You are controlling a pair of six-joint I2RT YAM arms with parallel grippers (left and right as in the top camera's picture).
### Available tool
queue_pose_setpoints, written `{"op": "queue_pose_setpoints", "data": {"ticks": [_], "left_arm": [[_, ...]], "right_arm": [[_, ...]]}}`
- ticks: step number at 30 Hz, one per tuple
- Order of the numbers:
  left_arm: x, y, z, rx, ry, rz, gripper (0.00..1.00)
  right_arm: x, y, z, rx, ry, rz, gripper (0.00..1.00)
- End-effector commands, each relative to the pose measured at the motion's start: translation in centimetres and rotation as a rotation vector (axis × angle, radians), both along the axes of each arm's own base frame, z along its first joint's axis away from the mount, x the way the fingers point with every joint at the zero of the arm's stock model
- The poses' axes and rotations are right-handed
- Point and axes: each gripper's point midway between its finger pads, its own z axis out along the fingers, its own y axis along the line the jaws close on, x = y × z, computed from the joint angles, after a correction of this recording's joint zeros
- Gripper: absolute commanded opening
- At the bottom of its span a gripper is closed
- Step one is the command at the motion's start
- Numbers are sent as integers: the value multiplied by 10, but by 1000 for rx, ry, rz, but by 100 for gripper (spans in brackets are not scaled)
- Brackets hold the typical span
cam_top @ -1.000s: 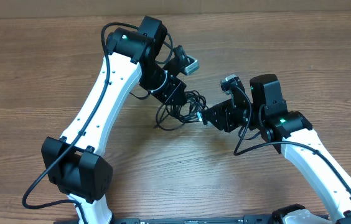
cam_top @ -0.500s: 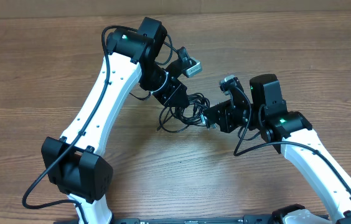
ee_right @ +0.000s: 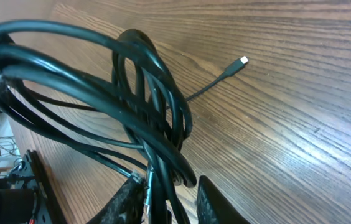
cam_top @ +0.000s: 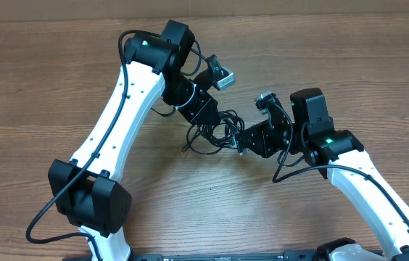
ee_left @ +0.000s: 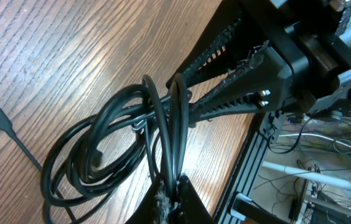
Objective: Untangle cables
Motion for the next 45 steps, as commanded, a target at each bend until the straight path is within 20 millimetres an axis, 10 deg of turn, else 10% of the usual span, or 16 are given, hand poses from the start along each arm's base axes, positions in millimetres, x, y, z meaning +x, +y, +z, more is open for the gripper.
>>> {"op": "queue_pose_setpoints", "data": {"ticks": [1,31,45], "left_arm": [[-2,-4,2,-21,-6,-25,4],[2,2,-3,18,-24,-19,4],[16,17,-4,25,-28,43,4]], "right_arm": [[6,0,5,-4,-37,-7,17],[7,-4,1,-30,-25,-27,4],[-2,-150,-61,-626,221,-827,4]]}}
